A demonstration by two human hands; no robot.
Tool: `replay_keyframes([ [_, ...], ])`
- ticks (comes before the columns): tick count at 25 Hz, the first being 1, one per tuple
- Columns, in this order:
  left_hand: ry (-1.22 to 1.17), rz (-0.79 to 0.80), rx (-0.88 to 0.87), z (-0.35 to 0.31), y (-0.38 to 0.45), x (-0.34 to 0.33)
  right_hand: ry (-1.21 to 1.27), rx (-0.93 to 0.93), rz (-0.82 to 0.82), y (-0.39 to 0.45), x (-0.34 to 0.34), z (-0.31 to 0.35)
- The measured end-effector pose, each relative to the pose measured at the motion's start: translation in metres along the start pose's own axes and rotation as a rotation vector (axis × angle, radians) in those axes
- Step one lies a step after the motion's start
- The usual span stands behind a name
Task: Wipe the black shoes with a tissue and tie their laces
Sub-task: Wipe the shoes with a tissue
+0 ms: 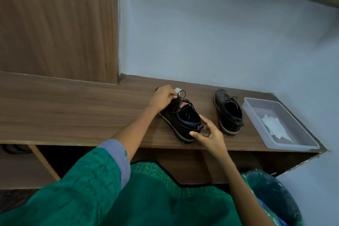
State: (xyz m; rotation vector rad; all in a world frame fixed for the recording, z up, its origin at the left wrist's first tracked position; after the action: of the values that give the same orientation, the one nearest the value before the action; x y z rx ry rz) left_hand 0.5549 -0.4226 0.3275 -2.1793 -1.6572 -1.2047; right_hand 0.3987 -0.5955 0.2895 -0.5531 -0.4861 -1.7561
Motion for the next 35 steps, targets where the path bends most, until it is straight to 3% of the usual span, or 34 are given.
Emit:
replay_keyframes([
  [3, -0.002, 0.068, -0.056, 0.011, 0.003, 0.005, 0.099, -0.016, -0.038, 0.001, -0.006, -0.007],
  [6, 0.151, 0.078, -0.074, 0.030, 0.005, 0.010, 0.178, 0.001, -0.081, 0.000, -0.011, -0.013],
  [10, 0.213, -0.090, 0.252, 0.068, 0.004, 0.018, 0.144, -0.006, -0.066, 0.002, -0.008, -0.010],
  [13, 0.076, -0.154, 0.338, 0.078, -0.018, 0.009, 0.148, 0.001, -0.076, 0.002, -0.008, -0.008],
  [16, -0.174, -0.261, 0.278, 0.054, -0.049, -0.001, 0.139, -0.001, -0.090, 0.003, -0.012, -0.003],
  [18, -0.269, -0.251, 0.211, 0.030, -0.064, -0.011, 0.114, 0.001, -0.096, 0.003, -0.010, 0.002],
  [21, -0.268, -0.228, 0.154, 0.013, -0.065, -0.016, 0.101, -0.015, -0.096, 0.003, -0.008, 0.006],
  [26, -0.200, -0.320, 0.243, 0.012, -0.034, -0.003, 0.097, -0.020, -0.118, 0.000, -0.012, 0.010],
  [31, -0.209, -0.259, 0.094, -0.005, -0.064, -0.010, -0.032, 0.046, -0.076, 0.002, -0.009, 0.009],
  [35, -0.276, -0.290, -0.043, -0.019, -0.088, -0.010, -0.055, 0.167, -0.141, 0.006, -0.006, 0.034],
])
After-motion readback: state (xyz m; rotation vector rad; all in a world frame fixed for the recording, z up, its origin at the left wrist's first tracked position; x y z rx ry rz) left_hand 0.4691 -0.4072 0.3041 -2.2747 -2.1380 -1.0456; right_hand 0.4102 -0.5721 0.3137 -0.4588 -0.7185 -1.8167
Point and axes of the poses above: each hand's wrist, its own y-axis towards the middle knuckle, its own x-axis out of the back of the hand, z = x × y, the point moved 5 cm from there along y, towards the middle knuckle, and after that the axes turned 7 degrees about -x, right-handed, at the moved point
